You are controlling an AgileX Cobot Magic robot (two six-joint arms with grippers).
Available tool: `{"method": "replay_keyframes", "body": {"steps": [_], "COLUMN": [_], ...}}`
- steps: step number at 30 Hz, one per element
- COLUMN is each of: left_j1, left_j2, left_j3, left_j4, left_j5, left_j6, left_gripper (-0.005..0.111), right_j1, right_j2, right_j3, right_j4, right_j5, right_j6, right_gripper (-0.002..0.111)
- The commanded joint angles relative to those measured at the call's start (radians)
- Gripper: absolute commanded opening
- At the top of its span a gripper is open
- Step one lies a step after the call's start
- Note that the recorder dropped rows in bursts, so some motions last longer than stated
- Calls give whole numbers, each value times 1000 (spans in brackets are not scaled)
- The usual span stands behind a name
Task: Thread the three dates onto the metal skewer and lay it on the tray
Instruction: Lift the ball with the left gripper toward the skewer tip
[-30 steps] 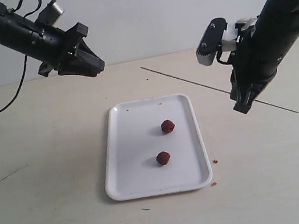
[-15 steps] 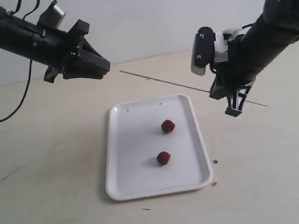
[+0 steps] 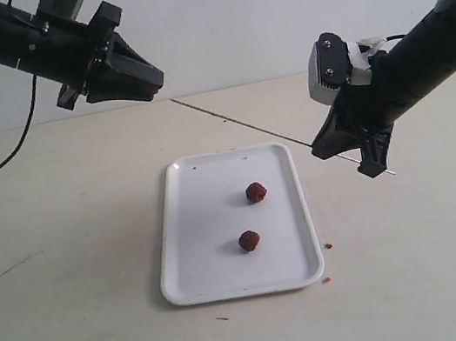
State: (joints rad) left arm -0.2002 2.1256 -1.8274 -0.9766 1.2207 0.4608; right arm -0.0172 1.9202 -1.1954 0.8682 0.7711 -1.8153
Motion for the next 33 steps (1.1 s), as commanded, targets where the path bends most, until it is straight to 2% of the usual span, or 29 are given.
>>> {"method": "replay_keyframes", "body": {"steps": [1,10,33], "left_j1": [-2,-2,-2], "left_j2": [-7,-14,-16], "left_j3": [9,31,39], "left_j4": [-47,-24,-78], "left_j5": [0,0,0], "left_j6": [-5,-37,-16], "left_gripper": [30,30,30], "right_j1": [-7,-7,-7], "right_j2": [1,1,1], "right_j3": [3,3,3], "right_j4": [38,66,72], "right_j5": [22,-37,-11], "right_j6": [-42,-42,-33], "right_gripper": [0,0,0]}}
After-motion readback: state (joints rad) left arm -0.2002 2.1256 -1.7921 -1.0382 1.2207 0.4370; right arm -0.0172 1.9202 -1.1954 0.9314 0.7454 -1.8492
